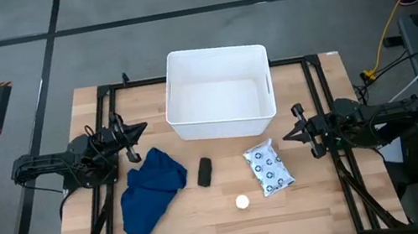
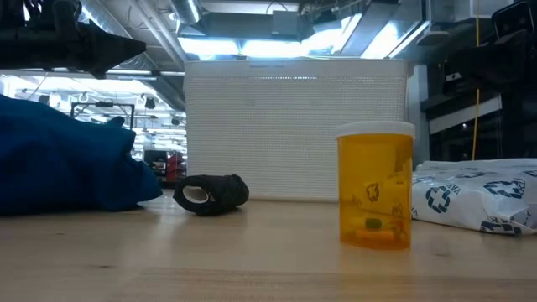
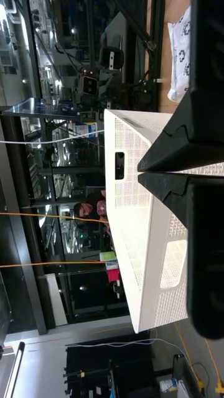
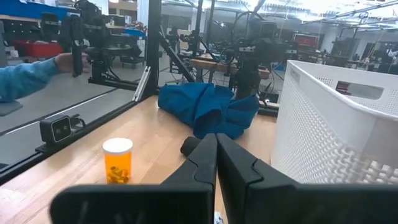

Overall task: Pick & place medical supplies in basket/bin
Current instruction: Put the mailer bag into the white bin

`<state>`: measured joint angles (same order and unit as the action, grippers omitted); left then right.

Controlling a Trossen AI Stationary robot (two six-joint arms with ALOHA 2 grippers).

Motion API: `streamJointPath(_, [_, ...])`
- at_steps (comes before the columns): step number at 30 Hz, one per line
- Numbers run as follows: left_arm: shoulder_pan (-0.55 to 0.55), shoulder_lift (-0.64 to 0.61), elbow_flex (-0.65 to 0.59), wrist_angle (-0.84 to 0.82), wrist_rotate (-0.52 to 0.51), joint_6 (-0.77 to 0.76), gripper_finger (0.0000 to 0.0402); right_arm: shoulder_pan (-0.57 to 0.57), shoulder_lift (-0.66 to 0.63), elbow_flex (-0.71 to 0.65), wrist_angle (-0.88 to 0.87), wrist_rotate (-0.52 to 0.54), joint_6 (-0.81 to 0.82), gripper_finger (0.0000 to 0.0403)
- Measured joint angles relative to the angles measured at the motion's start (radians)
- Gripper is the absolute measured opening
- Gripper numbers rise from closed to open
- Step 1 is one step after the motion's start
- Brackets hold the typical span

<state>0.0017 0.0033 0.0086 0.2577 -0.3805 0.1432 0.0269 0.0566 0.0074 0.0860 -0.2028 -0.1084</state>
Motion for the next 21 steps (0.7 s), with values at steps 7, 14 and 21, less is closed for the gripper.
streamJointPath(7, [0.000, 0.000, 0.000, 0.000, 0.000, 0.000, 0.0008, 0.000, 0.000, 0.000, -0.002, 0.008, -0.004, 0.0015])
streamJointPath(14, [0.000, 0.000, 0.000, 0.016, -0.008, 0.000, 0.0006, 0.000, 0.000, 0.000, -0.002, 0.149, -0.008, 0.0015])
streamJointPath(21, [0.000, 0.000, 0.000, 0.007, -0.009, 0.000, 0.0008, 0.000, 0.000, 0.000, -0.003, 0.184, 0.014, 0.0014])
